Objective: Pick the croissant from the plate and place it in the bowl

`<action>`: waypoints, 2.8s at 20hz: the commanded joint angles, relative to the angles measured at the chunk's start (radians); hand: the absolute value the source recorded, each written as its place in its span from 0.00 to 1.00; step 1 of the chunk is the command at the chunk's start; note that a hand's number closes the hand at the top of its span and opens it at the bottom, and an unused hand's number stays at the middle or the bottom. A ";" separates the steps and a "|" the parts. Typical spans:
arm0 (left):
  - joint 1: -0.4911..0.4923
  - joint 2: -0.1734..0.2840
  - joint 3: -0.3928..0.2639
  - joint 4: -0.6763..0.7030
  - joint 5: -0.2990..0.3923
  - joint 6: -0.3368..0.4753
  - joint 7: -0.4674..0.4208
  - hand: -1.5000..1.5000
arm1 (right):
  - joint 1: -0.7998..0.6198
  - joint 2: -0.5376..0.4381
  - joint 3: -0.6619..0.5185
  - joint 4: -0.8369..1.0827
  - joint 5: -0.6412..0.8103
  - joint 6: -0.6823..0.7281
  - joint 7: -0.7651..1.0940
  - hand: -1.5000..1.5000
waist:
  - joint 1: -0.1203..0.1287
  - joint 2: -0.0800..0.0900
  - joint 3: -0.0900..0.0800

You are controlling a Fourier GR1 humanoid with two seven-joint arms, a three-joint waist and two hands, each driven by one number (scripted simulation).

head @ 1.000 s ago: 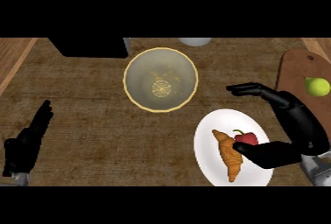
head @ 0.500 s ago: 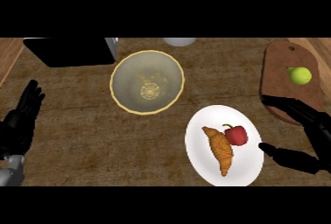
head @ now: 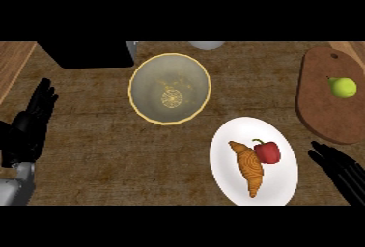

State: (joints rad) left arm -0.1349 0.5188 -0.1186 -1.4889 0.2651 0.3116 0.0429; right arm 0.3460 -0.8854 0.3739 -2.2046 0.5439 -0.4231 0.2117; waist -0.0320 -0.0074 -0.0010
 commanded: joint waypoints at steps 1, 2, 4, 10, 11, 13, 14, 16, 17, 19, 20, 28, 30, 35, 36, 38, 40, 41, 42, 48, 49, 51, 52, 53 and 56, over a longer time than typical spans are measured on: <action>0.012 -0.045 -0.017 -0.003 -0.037 0.002 -0.029 0.50 | -0.031 -0.027 -0.057 -0.145 0.038 0.125 0.186 0.00 | 0.025 0.006 0.000; 0.048 -0.023 -0.012 -0.072 -0.021 -0.012 0.008 0.50 | -0.127 0.005 -0.047 -0.125 0.028 0.170 0.234 0.00 | 0.041 0.007 0.000; -0.008 0.007 0.033 0.002 -0.006 -0.071 0.012 0.50 | -0.139 -0.001 -0.052 -0.189 0.047 0.240 0.297 0.00 | 0.033 0.007 0.000; -0.015 -0.034 0.002 -0.049 -0.032 -0.035 0.039 0.50 | -0.334 -0.035 0.057 -0.142 0.003 0.522 0.521 0.00 | 0.061 0.010 -0.002; -0.043 -0.022 0.015 -0.021 -0.017 -0.065 0.040 0.50 | -0.404 -0.044 0.029 -0.074 -0.054 0.573 0.518 0.00 | 0.067 0.015 -0.002; -0.026 -0.043 -0.002 -0.016 -0.041 -0.052 0.024 0.50 | -0.478 -0.018 0.068 -0.084 -0.084 0.667 0.604 0.00 | 0.064 0.012 -0.002; -0.038 -0.048 -0.016 -0.036 -0.053 -0.039 0.043 0.50 | -0.536 0.014 0.108 -0.023 -0.074 0.693 0.638 0.00 | 0.080 0.015 -0.003; -0.039 -0.033 0.010 -0.021 -0.026 -0.079 0.040 0.50 | -0.593 0.073 0.143 0.089 -0.095 0.737 0.624 0.00 | 0.075 0.015 -0.001; -0.043 -0.058 0.003 0.006 -0.049 -0.052 0.023 0.50 | -0.615 0.092 0.157 0.080 -0.129 0.788 0.675 0.00 | 0.067 0.015 -0.002; -0.013 -0.061 0.009 -0.002 -0.066 -0.037 0.015 0.50 | -0.638 0.103 0.149 0.156 -0.166 0.842 0.645 0.00 | 0.060 0.013 -0.001; -0.044 -0.050 -0.007 -0.023 -0.068 -0.056 0.057 0.50 | -0.685 0.172 0.204 0.184 -0.147 0.862 0.702 0.00 | 0.062 0.013 0.000; -0.015 -0.057 0.043 -0.022 -0.079 -0.058 0.046 0.50 | -0.727 0.278 0.238 0.316 -0.213 1.029 0.800 0.00 | 0.040 0.008 0.000; -0.030 -0.045 0.076 0.007 -0.051 -0.105 0.012 0.50 | -0.759 0.290 0.225 0.377 -0.236 1.069 0.781 0.00 | 0.041 0.009 0.000; -0.058 -0.088 0.067 0.040 -0.087 -0.097 0.040 0.50 | -0.757 0.360 0.299 0.480 -0.008 0.984 0.692 0.00 | 0.035 0.009 0.001; -0.029 -0.068 0.089 0.004 -0.089 -0.102 0.045 0.50 | -0.759 0.341 0.277 0.420 0.003 1.005 0.683 0.00 | 0.035 0.007 0.001; -0.027 -0.125 0.053 0.012 -0.123 -0.064 0.019 0.50 | -0.774 0.329 0.291 0.475 0.091 0.955 0.609 0.00 | 0.036 0.008 0.001; -0.070 -0.117 0.087 0.072 -0.122 -0.103 0.023 0.50 | -0.720 0.360 0.301 0.451 0.140 0.957 0.592 0.00 | 0.031 0.008 0.001; -0.018 -0.107 0.094 0.014 -0.117 -0.102 0.022 0.50 | -0.684 0.307 0.305 0.469 0.184 0.914 0.533 0.00 | 0.034 0.007 0.001; 0.033 -0.093 0.105 -0.050 -0.122 -0.122 0.039 0.50 | -0.681 0.380 0.279 0.452 0.173 0.952 0.586 0.00 | 0.036 0.006 0.001; -0.011 -0.129 0.131 -0.015 -0.145 -0.135 0.060 0.50 | -0.632 0.438 0.251 0.559 0.221 0.965 0.522 0.00 | 0.034 0.008 0.001; -0.026 -0.144 0.127 -0.012 -0.154 -0.128 0.056 0.50 | -0.562 0.429 0.303 0.511 0.276 0.928 0.538 0.00 | 0.031 0.007 0.001; 0.050 -0.144 0.129 -0.073 -0.168 -0.144 0.045 0.50 | -0.619 0.521 0.280 0.583 0.294 0.952 0.557 0.00 | 0.037 0.007 0.001; -0.008 -0.139 0.150 -0.074 -0.158 -0.150 0.104 0.50 | -0.595 0.450 0.229 0.577 0.283 0.969 0.472 0.00 | 0.034 0.007 0.001; 0.023 -0.140 0.144 -0.132 -0.163 -0.148 0.137 0.50 | -0.598 0.480 0.230 0.624 0.316 0.917 0.457 0.00 | 0.036 0.007 0.001; -0.042 -0.154 0.186 0.017 -0.185 -0.178 0.046 0.50 | -0.524 0.460 0.216 0.492 0.334 0.971 0.467 0.00 | 0.029 0.007 0.001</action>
State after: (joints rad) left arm -0.1406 0.3744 0.0311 -1.5437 0.0963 0.1597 0.1241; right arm -0.2271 -0.4259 0.6141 -1.6612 0.8450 0.5252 0.6997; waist 0.0005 -0.0003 0.0002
